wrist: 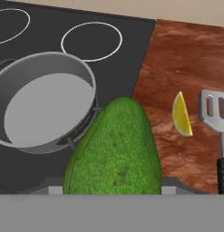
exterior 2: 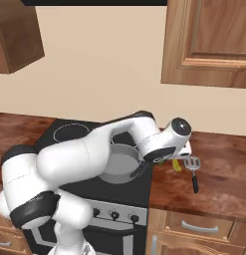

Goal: Put the avocado and lemon wedge in the pot. Retrieve the spatula and lightly stir the vegetables in the pot.

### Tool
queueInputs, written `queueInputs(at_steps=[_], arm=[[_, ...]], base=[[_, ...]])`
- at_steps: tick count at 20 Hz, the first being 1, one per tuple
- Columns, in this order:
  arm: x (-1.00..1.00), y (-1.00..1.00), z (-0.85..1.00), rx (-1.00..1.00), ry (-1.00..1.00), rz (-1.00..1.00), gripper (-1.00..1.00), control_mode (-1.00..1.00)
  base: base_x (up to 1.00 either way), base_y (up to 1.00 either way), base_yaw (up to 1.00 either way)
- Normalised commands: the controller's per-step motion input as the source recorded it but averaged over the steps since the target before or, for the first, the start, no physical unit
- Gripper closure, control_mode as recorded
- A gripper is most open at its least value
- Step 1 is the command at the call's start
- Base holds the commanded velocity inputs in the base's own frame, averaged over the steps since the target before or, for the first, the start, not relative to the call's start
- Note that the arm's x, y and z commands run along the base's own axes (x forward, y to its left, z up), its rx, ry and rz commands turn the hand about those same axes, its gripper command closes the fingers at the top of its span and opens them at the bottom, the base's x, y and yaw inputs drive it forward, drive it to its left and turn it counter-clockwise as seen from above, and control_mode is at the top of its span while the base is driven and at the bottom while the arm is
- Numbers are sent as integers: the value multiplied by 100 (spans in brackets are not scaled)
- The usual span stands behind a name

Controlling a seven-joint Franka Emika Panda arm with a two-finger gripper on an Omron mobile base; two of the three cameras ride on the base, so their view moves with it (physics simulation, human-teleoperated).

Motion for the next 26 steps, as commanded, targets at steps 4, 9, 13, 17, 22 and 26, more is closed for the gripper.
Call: queueInputs(at_steps=[4,9,13,17,22,26], arm=[[-4,92,46,-4,-1,0,100,-100],[4,98,23,-8,0,0,100,-100],[10,80,4,-7,6,0,100,-100],[10,51,-6,-6,13,-3,100,-100],[26,10,-31,-9,10,-10,100,-100],[42,0,-17,-3,10,-13,100,-100]], base=[[0,0,0],[0,0,0],[0,0,0],[0,0,0],[0,0,0],[0,0,0]])
